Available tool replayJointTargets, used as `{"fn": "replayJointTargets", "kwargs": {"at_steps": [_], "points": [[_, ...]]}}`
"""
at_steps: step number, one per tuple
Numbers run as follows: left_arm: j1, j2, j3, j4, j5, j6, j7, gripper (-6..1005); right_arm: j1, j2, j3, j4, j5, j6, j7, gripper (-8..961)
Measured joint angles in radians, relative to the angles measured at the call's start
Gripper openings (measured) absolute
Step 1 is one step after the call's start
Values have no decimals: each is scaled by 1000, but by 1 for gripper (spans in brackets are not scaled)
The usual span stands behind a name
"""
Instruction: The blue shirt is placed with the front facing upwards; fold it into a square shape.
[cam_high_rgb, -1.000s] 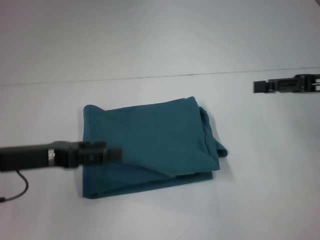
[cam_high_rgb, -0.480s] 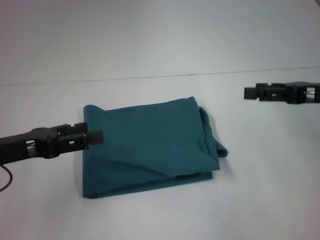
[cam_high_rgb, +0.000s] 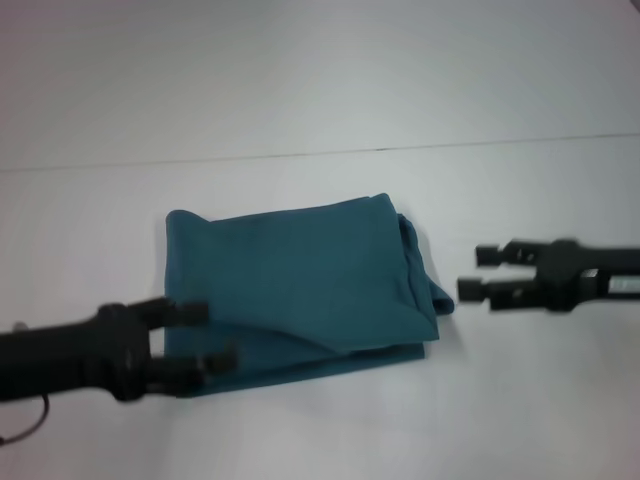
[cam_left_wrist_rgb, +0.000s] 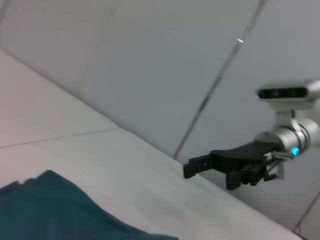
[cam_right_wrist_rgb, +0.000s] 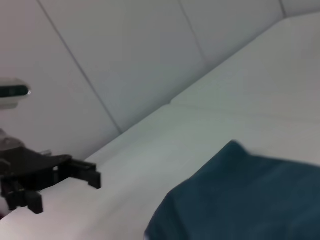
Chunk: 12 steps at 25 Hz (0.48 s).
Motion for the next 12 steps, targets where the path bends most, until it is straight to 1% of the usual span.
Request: {"fn": "replayJointTargets", "kwargs": {"at_steps": [2,3,6,7,9,12], "points": [[11,-6,26,-27,0,-2,66,921,-14,17,-33,3,-5,-2,-3,941],[13,-7,38,-44,1,-3,94,921,-22,29,-53,6,-11,-3,-4,941],[16,-9,57,-92,12,-2,174,920,-35,62,-75,26,-39,2,-29,941],[18,-11,59,-106,17,-4,206,920,-36,69,-76,37,-48,7,-40,941],[22,-12,61,-130,22,-7,263,920,-36,78,-77,65,-60,19,-58,941],[22,-13,63,-144,23,-7,309,920,-35,80,-77,93,-61,30,-71,941]]}}
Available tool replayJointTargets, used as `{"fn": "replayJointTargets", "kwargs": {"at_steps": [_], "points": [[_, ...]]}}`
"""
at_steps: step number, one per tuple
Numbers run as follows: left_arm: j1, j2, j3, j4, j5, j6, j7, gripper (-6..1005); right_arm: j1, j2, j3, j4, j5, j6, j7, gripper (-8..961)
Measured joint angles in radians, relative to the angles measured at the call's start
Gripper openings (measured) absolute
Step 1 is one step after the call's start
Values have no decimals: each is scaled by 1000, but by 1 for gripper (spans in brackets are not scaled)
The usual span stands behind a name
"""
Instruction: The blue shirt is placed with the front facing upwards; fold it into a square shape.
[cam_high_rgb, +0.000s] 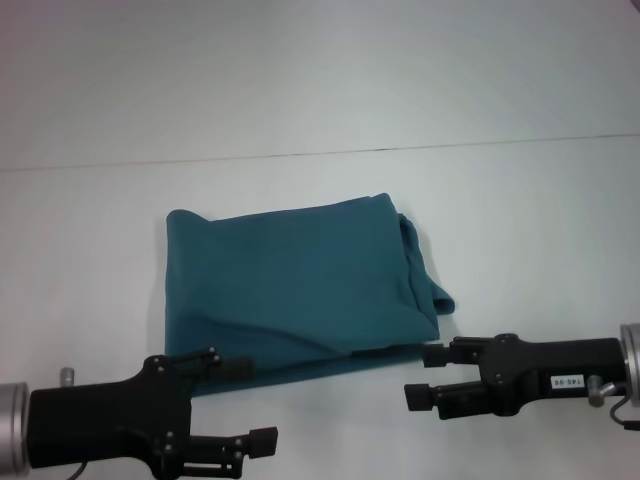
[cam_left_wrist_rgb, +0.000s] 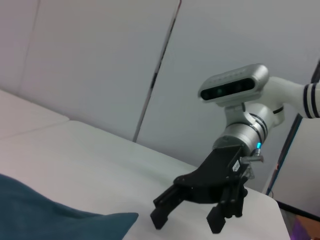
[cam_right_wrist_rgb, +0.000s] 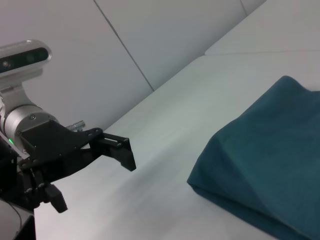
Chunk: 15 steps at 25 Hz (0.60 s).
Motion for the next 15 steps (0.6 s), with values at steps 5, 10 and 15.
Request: {"fn": "replayJointTargets", "kwargs": {"at_steps": [5,10,15], "points": [[-9,2,31,3,2,5,4,919,2,0,8,4,5,1,25,941],[-19,1,56,0,13,-13,-34,920,19,-7,7,4,5,3,108,942],[-24,4,51,3,15,-24,-95,919,32,-12,11,-3,5,5,148,942]]}}
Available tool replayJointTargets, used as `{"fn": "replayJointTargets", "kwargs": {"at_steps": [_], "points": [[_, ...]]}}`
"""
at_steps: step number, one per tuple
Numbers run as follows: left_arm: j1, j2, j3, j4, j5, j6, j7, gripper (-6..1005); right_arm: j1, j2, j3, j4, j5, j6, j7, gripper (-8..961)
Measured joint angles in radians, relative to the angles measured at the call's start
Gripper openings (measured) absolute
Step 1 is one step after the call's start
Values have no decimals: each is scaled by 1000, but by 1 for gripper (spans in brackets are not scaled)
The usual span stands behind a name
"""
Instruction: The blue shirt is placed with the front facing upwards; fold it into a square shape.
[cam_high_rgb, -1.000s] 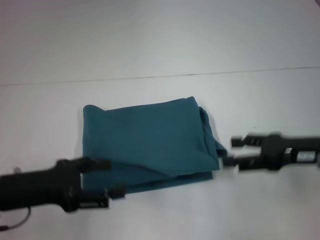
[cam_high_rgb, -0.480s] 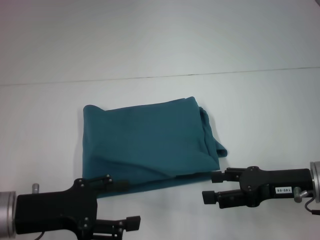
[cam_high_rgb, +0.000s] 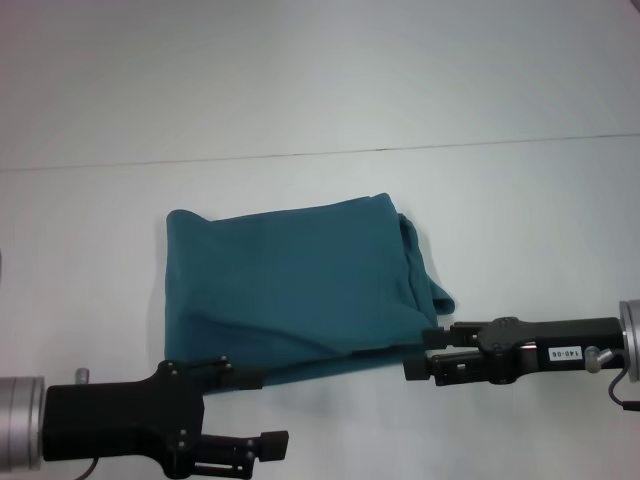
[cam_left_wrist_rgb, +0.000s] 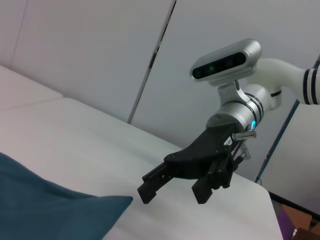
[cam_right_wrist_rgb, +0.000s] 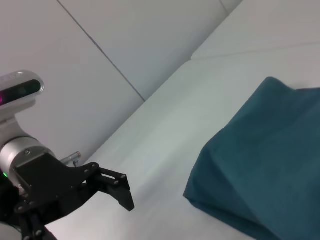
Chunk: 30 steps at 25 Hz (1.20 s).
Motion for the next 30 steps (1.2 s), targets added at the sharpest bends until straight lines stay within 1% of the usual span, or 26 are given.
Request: {"fn": "replayJointTargets", "kwargs": {"at_steps": [3,4,5,6,8,11,30], "points": [[-5,1,3,1,9,-7,-43,919,4,0,-6,-4,-8,16,-12,942],[-13,3,8,4,31,-13,-74,919,16,-9,-16,-5,-41,23,9,942],[-16,4,10,6,42,-16,-82,919,23,-14,-18,-5,-58,23,24,942],[-16,4,10,6,42,-16,-82,919,23,-14,-18,-5,-58,23,24,942],[-22,4,10,9,55,-17,-85,919,34,-26,-19,-5,-79,23,52,942],[-27,4,11,10,56,-19,-85,919,38,-31,-20,-5,-80,17,61,942],[-34,4,14,10,61,-28,-89,920,41,-22,-24,-5,-80,29,52,941]]}}
